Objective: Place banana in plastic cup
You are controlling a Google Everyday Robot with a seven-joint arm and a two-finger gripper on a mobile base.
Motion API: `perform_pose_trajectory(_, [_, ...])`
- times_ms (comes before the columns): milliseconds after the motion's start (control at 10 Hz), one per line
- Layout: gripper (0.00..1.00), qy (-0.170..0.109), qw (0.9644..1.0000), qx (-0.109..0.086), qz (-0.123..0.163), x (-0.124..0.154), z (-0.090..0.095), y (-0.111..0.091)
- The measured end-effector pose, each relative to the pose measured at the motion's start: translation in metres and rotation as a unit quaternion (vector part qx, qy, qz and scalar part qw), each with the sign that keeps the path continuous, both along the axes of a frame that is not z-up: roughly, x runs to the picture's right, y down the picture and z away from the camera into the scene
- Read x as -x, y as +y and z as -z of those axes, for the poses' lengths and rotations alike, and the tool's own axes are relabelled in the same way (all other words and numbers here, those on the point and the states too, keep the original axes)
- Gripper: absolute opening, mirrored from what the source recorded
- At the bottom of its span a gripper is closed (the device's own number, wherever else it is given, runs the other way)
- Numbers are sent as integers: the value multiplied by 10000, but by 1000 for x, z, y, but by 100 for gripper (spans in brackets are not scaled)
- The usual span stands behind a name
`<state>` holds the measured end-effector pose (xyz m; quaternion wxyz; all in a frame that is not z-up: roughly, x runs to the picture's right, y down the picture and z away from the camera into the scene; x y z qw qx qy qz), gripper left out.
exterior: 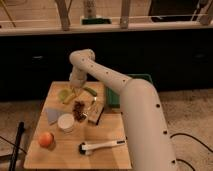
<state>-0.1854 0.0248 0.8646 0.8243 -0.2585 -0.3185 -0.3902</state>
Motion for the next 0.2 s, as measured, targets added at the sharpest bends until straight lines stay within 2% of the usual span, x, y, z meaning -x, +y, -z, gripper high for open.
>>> perform_pose_trajectory(200, [0,-9,9999,-40,131,3,1,-5])
